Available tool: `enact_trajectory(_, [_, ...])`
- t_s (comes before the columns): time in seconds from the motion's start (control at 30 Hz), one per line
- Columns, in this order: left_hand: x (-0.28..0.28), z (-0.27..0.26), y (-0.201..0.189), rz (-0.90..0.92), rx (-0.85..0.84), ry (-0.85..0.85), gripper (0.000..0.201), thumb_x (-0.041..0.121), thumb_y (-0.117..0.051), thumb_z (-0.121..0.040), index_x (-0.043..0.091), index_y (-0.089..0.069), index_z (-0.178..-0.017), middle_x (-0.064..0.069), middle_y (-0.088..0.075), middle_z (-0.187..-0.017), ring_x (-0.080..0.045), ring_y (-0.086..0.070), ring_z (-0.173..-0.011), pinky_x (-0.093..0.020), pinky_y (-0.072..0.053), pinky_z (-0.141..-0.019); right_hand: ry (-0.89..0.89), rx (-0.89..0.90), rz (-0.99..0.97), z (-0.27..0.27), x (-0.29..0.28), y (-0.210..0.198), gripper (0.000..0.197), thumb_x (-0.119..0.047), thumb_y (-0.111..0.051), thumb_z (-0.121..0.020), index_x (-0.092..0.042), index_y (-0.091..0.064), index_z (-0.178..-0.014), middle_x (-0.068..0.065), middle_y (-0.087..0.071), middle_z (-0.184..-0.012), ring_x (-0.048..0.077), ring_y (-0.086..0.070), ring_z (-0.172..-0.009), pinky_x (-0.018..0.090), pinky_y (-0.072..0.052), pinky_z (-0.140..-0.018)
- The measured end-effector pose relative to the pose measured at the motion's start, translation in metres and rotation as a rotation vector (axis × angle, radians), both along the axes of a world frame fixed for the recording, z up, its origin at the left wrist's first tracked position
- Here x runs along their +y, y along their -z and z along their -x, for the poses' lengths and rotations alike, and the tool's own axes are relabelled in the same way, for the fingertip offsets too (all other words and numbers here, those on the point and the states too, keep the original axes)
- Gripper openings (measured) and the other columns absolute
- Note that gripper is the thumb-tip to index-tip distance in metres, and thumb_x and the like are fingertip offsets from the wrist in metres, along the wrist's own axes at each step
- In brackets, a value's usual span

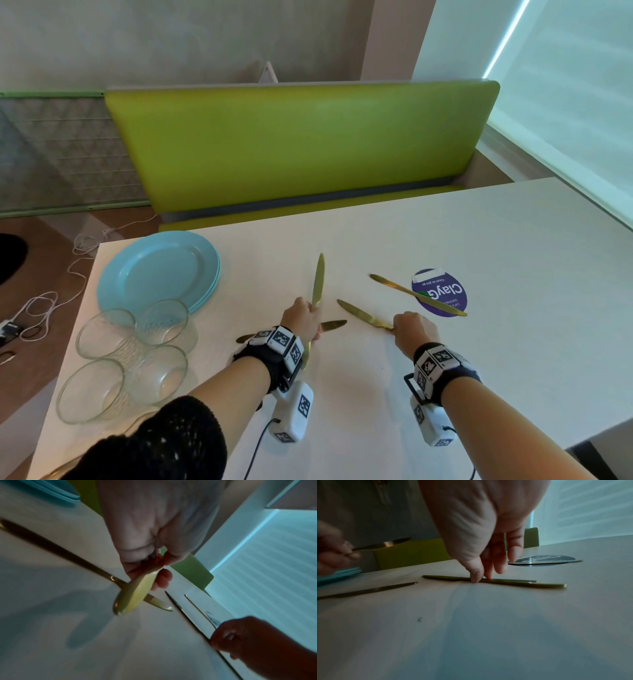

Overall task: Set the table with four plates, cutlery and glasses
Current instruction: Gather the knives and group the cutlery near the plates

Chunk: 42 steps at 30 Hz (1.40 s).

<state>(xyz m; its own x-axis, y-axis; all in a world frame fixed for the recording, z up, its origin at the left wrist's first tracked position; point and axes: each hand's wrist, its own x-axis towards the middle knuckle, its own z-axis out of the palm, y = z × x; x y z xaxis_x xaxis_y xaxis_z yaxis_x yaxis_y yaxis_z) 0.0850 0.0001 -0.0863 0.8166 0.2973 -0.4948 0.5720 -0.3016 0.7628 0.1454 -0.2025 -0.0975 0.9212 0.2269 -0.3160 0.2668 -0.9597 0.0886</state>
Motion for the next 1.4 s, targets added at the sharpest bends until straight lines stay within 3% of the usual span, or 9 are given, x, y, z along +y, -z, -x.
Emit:
enact_trajectory(0.13, [0.000,-0.008,0.002,0.093,-0.009,-0.073,0.024,0.019,-0.033,-0.097,0.011,-0.045,-0.078,-0.004,-0.055,-0.061,-0.017,-0.052,-0.049,-0.038,-0.056,-0.074,-0.010,-0.013,-0.016,0.002,0.000,-0.003,0.026,-0.009,-0.040,-0.094,-0.009,-0.056,-0.113,0.006,-0.061,-0.113,0.023,-0.062,-0.103,0.028,-0.046,-0.084])
enact_trajectory(0.33, [-0.002,-0.018,0.003,0.190,0.011,-0.074,0.023,0.006,-0.034,-0.091,0.009,-0.048,-0.110,-0.003,-0.057,-0.071,-0.016,-0.053,-0.055,-0.029,-0.053,-0.058,0.239,0.097,-0.269,-0.006,0.011,-0.009,0.023,-0.010,-0.043,-0.092,-0.011,-0.061,-0.108,0.007,-0.066,-0.107,0.023,-0.064,-0.097,0.029,-0.051,-0.081])
enact_trajectory(0.5, [-0.005,-0.021,0.006,0.257,0.003,-0.088,0.017,0.010,-0.035,-0.097,0.008,-0.050,-0.106,-0.004,-0.059,-0.076,-0.016,-0.056,-0.058,-0.025,-0.050,-0.052,0.389,0.325,-0.739,-0.010,0.035,-0.017,0.020,-0.017,-0.051,-0.093,-0.018,-0.060,-0.075,-0.001,-0.064,-0.073,0.013,-0.056,-0.063,0.022,-0.046,-0.061])
enact_trajectory(0.77, [-0.008,-0.021,0.006,0.338,-0.008,-0.052,0.011,0.012,-0.038,-0.098,0.015,-0.048,-0.094,-0.004,-0.065,-0.085,-0.020,-0.066,-0.067,-0.032,-0.055,-0.064,0.558,0.599,-1.109,-0.001,0.070,-0.013,0.022,-0.012,-0.053,-0.093,-0.010,-0.062,-0.073,0.007,-0.062,-0.067,0.014,-0.046,-0.050,0.023,-0.037,-0.049])
enact_trajectory(0.83, [-0.006,-0.021,0.006,0.322,-0.019,-0.030,0.011,0.016,-0.038,-0.100,0.012,-0.048,-0.099,-0.004,-0.063,-0.081,-0.019,-0.064,-0.064,-0.030,-0.056,-0.063,0.549,0.617,-1.109,0.001,0.076,-0.011,0.022,-0.013,-0.053,-0.093,-0.010,-0.062,-0.073,0.008,-0.059,-0.064,0.013,-0.045,-0.049,0.022,-0.036,-0.049])
enact_trajectory(0.97, [-0.004,-0.022,0.009,0.363,-0.001,-0.031,0.014,0.018,-0.037,-0.100,0.012,-0.049,-0.095,-0.012,-0.060,-0.081,-0.028,-0.062,-0.064,-0.048,-0.057,-0.078,0.543,0.578,-1.055,0.003,0.089,-0.010,0.024,-0.014,-0.055,-0.092,-0.012,-0.058,-0.068,0.004,-0.056,-0.054,0.012,-0.046,-0.045,0.021,-0.035,-0.047])
enact_trajectory(1.23, [0.000,-0.026,0.017,0.356,-0.015,-0.100,0.015,0.012,-0.033,-0.099,0.009,-0.047,-0.093,-0.009,-0.058,-0.071,-0.021,-0.050,-0.052,-0.026,-0.039,-0.046,0.416,0.471,-0.899,-0.007,0.093,-0.016,0.017,-0.019,-0.059,-0.090,-0.018,-0.062,-0.073,-0.006,-0.064,-0.063,0.007,-0.052,-0.050,0.016,-0.036,-0.046])
enact_trajectory(1.33, [0.004,-0.027,0.017,0.332,-0.023,-0.127,0.014,0.013,-0.033,-0.099,0.009,-0.046,-0.097,-0.006,-0.055,-0.073,-0.017,-0.046,-0.052,-0.027,-0.035,-0.046,0.315,0.249,-0.664,-0.029,0.078,-0.017,0.015,-0.022,-0.058,-0.090,-0.014,-0.069,-0.095,0.004,-0.070,-0.099,0.016,-0.065,-0.086,0.020,-0.048,-0.072])
enact_trajectory(1.4, [0.008,-0.027,0.018,0.327,-0.016,-0.121,0.017,0.013,-0.031,-0.099,0.008,-0.047,-0.099,-0.005,-0.053,-0.072,-0.015,-0.044,-0.051,-0.025,-0.034,-0.045,0.275,0.130,-0.452,-0.044,0.064,-0.013,0.028,-0.020,-0.053,-0.092,-0.008,-0.063,-0.115,0.008,-0.063,-0.123,0.023,-0.058,-0.114,0.028,-0.046,-0.094])
